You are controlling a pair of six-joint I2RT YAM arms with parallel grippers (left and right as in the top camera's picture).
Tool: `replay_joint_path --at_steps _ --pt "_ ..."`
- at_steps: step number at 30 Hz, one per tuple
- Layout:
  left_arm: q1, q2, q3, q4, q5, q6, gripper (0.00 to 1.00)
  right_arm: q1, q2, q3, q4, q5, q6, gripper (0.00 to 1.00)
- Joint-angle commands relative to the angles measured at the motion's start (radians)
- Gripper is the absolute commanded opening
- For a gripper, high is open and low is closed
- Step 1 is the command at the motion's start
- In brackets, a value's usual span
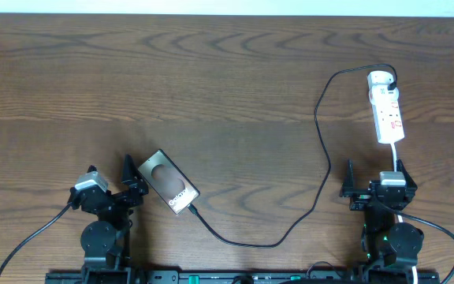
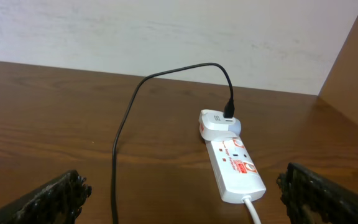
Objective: Plug charger to phone and switch on socket
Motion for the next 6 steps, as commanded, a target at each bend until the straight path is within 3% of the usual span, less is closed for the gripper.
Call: replay_joint_path --at_steps 1,6 --pt "0.004 -0.006 -0.021 -0.038 -0.007 0.013 0.85 0.007 -0.009 -0.001 -0.005 0.007 -0.011 0.99" --pt "0.004 -0.006 -0.021 -0.038 -0.007 0.013 0.85 0.007 -0.009 -0.001 -0.005 0.007 -0.011 0.99"
